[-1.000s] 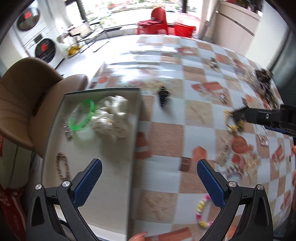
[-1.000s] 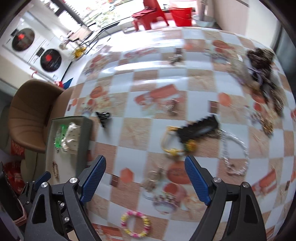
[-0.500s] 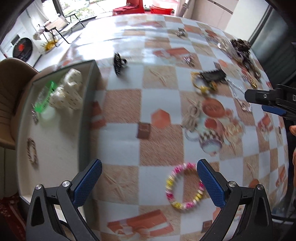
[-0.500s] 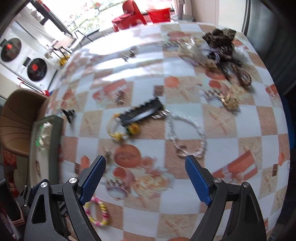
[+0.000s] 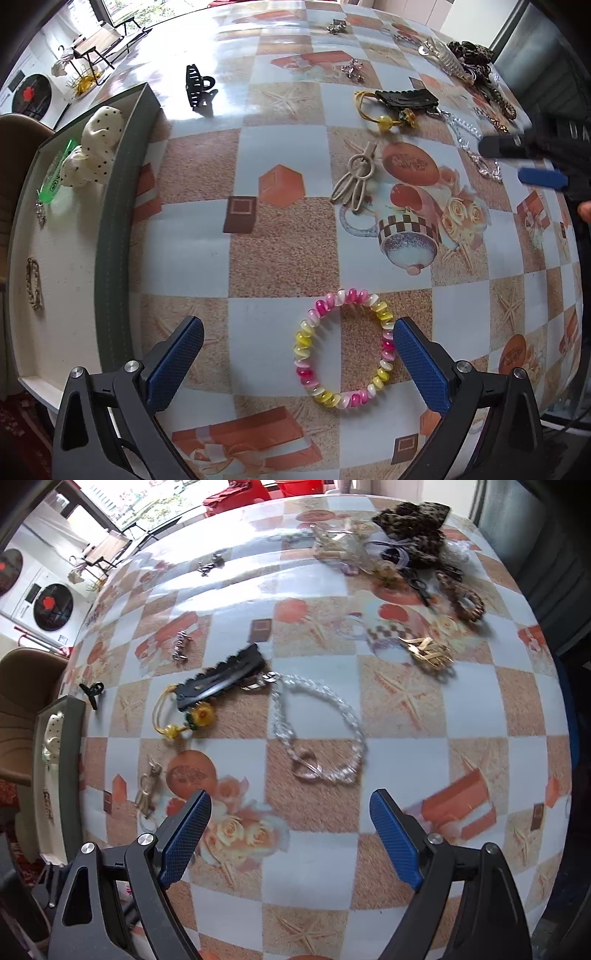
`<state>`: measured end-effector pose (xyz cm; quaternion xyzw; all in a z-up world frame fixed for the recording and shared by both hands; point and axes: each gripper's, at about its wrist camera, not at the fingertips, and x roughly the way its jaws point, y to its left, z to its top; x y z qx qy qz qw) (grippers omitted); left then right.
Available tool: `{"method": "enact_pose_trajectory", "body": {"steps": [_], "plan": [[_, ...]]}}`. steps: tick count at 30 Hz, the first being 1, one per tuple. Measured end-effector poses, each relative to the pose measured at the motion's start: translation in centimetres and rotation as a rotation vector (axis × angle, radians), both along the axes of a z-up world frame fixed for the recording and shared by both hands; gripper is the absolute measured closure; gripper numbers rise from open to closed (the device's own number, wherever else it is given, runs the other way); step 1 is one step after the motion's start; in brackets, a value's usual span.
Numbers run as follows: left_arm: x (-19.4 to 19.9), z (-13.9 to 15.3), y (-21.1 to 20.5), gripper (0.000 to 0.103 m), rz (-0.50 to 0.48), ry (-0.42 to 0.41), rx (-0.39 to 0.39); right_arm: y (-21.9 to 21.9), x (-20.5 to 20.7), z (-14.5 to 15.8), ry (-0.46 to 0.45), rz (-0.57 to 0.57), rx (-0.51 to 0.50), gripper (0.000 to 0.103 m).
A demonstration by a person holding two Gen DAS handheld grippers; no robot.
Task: Organize jewelry
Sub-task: 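Grasp the pink-yellow beaded bracelet with the left tool while the right tool grasps the yellow hair tie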
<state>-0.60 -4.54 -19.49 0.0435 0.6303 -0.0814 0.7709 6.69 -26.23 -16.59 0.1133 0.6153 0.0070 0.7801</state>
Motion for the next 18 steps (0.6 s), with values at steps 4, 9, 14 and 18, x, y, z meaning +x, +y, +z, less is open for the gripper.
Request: {"method": "enact_pose_trajectory", "body": {"steps": [4, 9, 14, 18], "plan": [[0.3, -0.6, -0.9, 0.000, -0.014, -0.004, 0.017, 1.7, 1.7, -0.1, -0.021, 0.044, 0.020, 0.013], [0.3, -1.3, -1.7, 0.000, -0.027, -0.002, 0.028, 3.7, 3.8, -0.4, -0.015, 0.070, 0.041, 0.013], [-0.5, -2.0, -2.4, 0.000, -0.023, -0.010, 0.033, 5.4, 5.2, -0.7, -0.008, 0.076, 0.059, 0.013], [-1.2, -2.2, -2.2, 0.000, -0.021, -0.018, 0.028, 6.6, 5.9, -1.6, 0.019, 0.049, 0.050, 0.019]]}}
